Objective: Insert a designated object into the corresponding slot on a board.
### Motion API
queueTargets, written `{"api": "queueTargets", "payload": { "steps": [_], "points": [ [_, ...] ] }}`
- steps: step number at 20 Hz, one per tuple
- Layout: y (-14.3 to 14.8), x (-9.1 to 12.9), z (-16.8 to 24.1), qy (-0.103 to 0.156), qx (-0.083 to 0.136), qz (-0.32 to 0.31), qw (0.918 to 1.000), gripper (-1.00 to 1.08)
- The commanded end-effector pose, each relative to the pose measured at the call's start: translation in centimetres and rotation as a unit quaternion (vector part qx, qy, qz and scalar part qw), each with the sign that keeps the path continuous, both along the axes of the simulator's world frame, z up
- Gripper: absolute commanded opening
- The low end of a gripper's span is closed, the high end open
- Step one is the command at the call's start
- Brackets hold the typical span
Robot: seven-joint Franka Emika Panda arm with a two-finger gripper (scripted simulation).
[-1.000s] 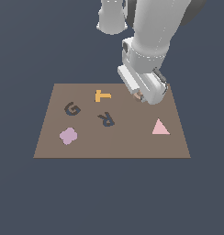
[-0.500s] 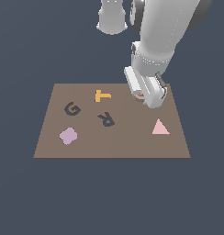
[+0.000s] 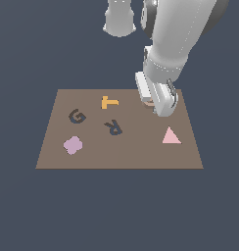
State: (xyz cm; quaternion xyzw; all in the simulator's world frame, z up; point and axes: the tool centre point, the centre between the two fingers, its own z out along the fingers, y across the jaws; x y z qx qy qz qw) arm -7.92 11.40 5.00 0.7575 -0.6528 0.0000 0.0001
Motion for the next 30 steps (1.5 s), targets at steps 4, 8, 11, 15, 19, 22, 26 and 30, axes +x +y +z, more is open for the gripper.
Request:
{"api": "queueTargets", "payload": {
  "steps": [4,8,11,15,19,22,26,30],
  "points": [
    [0.0,0.0,-0.1,0.0,0.0,0.0,1.0,1.0],
    [0.0,0.0,-1.2,0.0,0.0,0.0,1.0,1.0],
    [0.0,0.0,-1.9,0.0,0.0,0.0,1.0,1.0],
    [0.0,0.0,-2.0,0.0,0.0,-0.001,1.0,-1.0],
    [0.0,0.0,-2.0,0.0,0.0,-0.001,1.0,-1.0],
    [0.0,0.0,-2.0,0.0,0.0,-0.001,1.0,-1.0],
    [0.0,0.0,-1.7,0.0,0.0,-0.001,1.0,-1.0],
    [-0.1,0.0,-1.7,0.0,0.0,-0.001,1.0,-1.0]
  ]
}}
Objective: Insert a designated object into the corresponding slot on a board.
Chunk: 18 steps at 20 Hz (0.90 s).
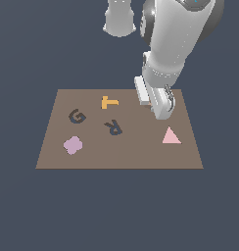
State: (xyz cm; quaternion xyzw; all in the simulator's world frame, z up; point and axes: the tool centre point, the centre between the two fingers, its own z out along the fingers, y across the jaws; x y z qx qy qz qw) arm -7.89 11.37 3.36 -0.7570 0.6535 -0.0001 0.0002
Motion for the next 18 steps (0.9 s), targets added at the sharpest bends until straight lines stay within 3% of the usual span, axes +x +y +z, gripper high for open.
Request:
{"api": "queueTargets", "payload": {
  "steps": [1,6,11,14,18],
  "points": [
    [-0.1,0.1,0.0,0.0,0.0,-0.002,1.0,-1.0],
    [-1.5,1.2,0.0,0.0,0.0,-0.032,0.9995,-1.0],
    [-4.8,3.4,0.1,0.0,0.0,-0.1,0.995,-1.0],
    [-8.1,4.9,0.3,0.0,0.0,-0.161,0.9869,-1.0],
    [-13.2,6.4,0.4,0.0,0.0,-0.25,0.9682,-1.0]
  ]
}}
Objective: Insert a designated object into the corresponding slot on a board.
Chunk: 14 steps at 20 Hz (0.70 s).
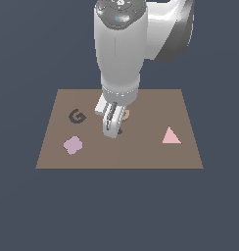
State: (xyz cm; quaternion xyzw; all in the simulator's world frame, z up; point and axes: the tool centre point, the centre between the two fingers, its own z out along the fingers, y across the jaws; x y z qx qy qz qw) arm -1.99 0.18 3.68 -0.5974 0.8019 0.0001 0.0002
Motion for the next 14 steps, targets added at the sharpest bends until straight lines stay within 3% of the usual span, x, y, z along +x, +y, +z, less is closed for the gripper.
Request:
{"api": "queueTargets", "payload": {
  "steps": [1,8,14],
  "points": [
    [-3.2,0.7,0.1,0.0,0.0,-0.057,0.9984,-1.0],
    [-11.4,0.7,0.3,0.0,0.0,-0.195,0.9807,-1.0],
    [-15.1,-0.2,0.4,0.0,0.0,-0.258,0.966,-1.0]
  ]
}}
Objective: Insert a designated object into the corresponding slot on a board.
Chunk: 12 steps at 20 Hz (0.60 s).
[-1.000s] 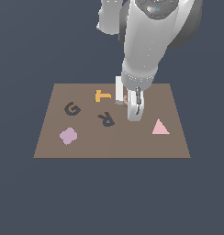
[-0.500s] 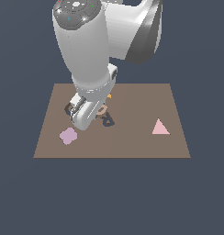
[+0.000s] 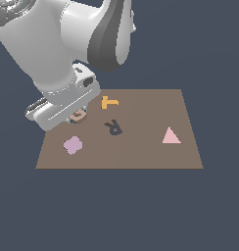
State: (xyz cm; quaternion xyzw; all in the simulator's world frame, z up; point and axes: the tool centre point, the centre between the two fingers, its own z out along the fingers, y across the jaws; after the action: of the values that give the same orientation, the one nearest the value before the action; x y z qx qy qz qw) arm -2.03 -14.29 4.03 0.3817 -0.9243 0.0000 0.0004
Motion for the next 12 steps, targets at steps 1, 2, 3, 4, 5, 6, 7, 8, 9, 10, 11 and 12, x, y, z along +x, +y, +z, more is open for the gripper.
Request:
{"api": "queueTargets", "payload": {
  "steps": [1,2,3,4,5,6,7,8,9,10,11,12],
  "points": [
    [-0.87,-0.26,0.03,0.0,0.0,-0.017,0.9998,-1.0],
    [-1.03,-0.33,0.03,0.0,0.0,-0.02,0.9998,-1.0],
    [-1.07,-0.36,0.03,0.0,0.0,-0.021,0.9998,-1.0],
    [-1.02,-0.36,0.02,0.0,0.0,-0.02,0.9998,-1.0],
    [-0.91,-0.34,0.02,0.0,0.0,-0.018,0.9998,-1.0],
    [-0.86,-0.33,0.02,0.0,0.0,-0.017,0.9998,-1.0],
    [-0.99,-0.37,0.01,0.0,0.0,-0.019,0.9998,-1.0],
    [-0.99,-0.37,-0.03,0.0,0.0,-0.019,0.9998,-1.0],
    [-0.96,-0.36,-0.15,0.0,0.0,-0.018,0.9998,-1.0],
    [-0.96,-0.36,-0.36,0.0,0.0,-0.018,0.9998,-1.0],
    [-0.9,-0.36,-0.62,0.0,0.0,-0.018,0.9998,-1.0],
    [-0.87,-0.35,-0.82,0.0,0.0,-0.018,0.9998,-1.0]
  ]
}}
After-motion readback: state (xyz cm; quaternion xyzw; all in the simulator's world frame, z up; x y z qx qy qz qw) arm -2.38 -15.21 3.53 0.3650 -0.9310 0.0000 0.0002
